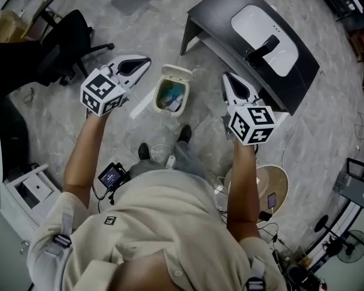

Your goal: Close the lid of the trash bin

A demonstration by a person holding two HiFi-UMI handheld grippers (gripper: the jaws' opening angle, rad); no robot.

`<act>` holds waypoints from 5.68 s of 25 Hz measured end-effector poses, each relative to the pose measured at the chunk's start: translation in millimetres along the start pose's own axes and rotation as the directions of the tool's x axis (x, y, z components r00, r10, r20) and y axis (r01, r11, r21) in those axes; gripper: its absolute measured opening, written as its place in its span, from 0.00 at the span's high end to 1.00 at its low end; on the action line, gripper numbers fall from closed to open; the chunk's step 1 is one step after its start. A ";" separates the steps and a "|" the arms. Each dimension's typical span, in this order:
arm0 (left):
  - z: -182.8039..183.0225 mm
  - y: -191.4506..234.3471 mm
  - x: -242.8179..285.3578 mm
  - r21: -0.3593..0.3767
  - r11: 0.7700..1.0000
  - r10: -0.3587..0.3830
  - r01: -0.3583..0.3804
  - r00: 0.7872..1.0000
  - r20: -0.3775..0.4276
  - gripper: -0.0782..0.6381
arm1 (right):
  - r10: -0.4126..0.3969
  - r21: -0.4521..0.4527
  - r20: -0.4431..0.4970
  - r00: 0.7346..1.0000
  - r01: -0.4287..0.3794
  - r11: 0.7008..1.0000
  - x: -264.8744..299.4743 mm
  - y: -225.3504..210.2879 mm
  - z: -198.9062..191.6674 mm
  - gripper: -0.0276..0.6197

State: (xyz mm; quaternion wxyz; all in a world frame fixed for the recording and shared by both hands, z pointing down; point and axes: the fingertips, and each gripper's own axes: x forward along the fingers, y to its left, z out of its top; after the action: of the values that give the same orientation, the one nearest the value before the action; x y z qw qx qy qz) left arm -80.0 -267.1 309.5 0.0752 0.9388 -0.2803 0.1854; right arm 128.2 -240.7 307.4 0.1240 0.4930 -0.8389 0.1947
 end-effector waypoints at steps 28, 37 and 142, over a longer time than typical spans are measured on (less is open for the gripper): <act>-188.1 37.3 185.5 -0.115 0.993 -0.055 0.021 0.953 -0.299 0.87 | -0.030 0.150 -0.179 0.983 0.058 0.987 55.5 -120.6 -151.2 0.92; -252.2 43.3 231.2 -0.144 0.989 -0.067 0.012 0.921 -0.383 0.87 | -0.020 0.178 -0.233 0.972 0.063 0.982 68.4 -139.5 -192.6 0.92; -602.5 -97.2 222.7 -0.537 0.843 -0.443 -0.003 0.562 -0.698 0.87 | 0.028 0.210 -0.452 0.891 0.076 0.975 107.9 -101.7 -352.7 0.92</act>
State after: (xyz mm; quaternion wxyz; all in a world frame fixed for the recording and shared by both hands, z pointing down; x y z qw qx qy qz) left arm -38.1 -149.5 947.1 0.4467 0.7308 -0.1285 0.5000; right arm 170.7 -210.9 686.4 0.2624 0.4553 -0.7536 0.3948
